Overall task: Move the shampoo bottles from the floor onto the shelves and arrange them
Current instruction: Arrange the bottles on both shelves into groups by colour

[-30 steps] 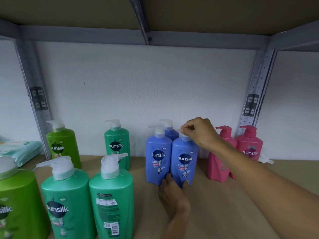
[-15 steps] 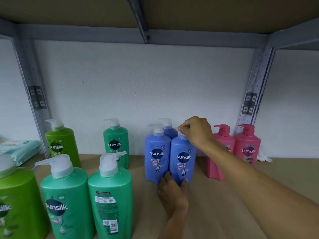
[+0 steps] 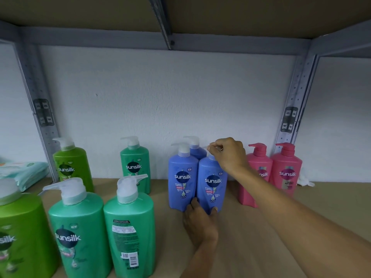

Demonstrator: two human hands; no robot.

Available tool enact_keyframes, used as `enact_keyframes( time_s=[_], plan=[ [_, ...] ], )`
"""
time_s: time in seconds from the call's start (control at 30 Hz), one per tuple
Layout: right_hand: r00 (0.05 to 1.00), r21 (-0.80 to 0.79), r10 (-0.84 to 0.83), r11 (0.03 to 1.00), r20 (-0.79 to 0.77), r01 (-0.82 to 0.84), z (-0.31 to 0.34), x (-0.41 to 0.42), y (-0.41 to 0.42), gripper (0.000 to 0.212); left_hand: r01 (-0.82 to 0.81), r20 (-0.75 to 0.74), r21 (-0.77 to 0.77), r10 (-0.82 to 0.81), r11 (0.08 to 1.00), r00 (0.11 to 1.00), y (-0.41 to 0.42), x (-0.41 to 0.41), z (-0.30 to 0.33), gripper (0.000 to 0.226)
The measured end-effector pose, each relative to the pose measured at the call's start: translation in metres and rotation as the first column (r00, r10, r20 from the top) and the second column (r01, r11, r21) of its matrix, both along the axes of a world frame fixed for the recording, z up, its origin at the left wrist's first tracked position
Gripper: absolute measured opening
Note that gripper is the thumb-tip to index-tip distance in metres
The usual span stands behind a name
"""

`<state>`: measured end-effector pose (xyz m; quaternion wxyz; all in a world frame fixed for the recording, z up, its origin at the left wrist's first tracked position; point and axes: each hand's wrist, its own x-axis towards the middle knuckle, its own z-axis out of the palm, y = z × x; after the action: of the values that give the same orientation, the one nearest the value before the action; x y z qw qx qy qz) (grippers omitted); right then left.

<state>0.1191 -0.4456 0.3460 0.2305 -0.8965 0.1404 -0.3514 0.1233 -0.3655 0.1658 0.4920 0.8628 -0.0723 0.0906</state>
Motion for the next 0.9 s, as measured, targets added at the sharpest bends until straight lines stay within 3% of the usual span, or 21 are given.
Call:
enact_keyframes(
  time_s=[0.1,0.23,0.33,0.47,0.7,0.9],
  plan=[
    [0.987,0.270,0.048,0.959,0.150,-0.087,-0.015,-0.010,-0.001,0.027,0.032,-0.018,0.011,-0.032,0.999,0.999,0.003,0.001,0.000,0.061],
    [0.931,0.479,-0.131,0.876,0.342,-0.053,-0.062,-0.032,0.002,0.024,0.079,-0.033,-0.057,-0.081,0.995,0.996,0.012,-0.002,-0.002,0.043],
    [0.945,0.530,-0.205,0.847,0.255,0.041,-0.114,-0.054,0.008,0.015,0.135,-0.047,-0.049,-0.137,0.990,0.989,0.025,-0.007,0.001,0.033],
    [0.971,0.556,-0.234,0.813,0.041,0.173,-0.175,-0.079,0.018,0.020,0.242,-0.061,-0.081,-0.248,0.967,0.967,0.044,-0.018,0.003,0.031],
    [0.984,0.579,-0.180,0.802,-0.005,0.150,-0.178,-0.098,0.055,0.016,0.448,-0.102,-0.146,-0.464,0.882,0.880,0.104,-0.052,0.007,0.020],
    [0.997,0.650,-0.079,0.758,0.023,0.045,-0.182,-0.106,0.100,0.018,0.472,-0.099,-0.284,-0.516,0.834,0.851,0.179,-0.060,0.003,0.020]
  ],
)
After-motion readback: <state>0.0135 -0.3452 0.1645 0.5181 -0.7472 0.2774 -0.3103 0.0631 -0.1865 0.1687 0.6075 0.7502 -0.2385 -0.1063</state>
